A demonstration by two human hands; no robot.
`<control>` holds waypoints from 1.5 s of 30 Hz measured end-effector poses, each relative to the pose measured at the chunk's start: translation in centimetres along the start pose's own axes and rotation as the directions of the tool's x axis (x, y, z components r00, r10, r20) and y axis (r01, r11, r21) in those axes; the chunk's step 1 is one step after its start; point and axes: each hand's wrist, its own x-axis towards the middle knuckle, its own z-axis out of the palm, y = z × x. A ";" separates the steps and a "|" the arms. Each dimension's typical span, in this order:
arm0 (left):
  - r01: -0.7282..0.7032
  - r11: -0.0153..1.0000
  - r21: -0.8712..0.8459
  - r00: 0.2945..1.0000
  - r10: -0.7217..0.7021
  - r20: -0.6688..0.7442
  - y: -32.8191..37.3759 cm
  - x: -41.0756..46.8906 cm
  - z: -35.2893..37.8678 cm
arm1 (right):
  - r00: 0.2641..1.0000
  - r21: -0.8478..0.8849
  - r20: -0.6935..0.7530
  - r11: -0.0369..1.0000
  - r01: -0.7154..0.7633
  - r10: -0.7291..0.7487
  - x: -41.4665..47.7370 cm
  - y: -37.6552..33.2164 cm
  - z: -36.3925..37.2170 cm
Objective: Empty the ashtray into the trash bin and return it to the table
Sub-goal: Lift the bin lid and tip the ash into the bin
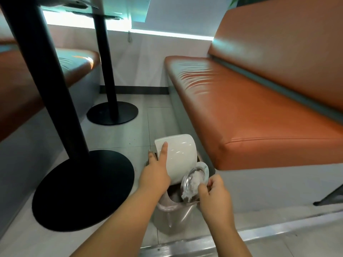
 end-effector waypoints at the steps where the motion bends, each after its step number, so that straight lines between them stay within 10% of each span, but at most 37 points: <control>1: 0.003 1.000 0.005 1.000 -0.003 -0.008 0.0 0.1 0.1 | 0.999 -0.048 -0.019 0.998 0.030 -0.031 0.0 0.1 0.3; 45: 0.012 1.000 -0.028 0.999 -0.013 -0.036 -0.2 0.1 0.6 | 0.997 -0.285 0.045 0.956 0.073 -0.063 -2.0 1.9 2.5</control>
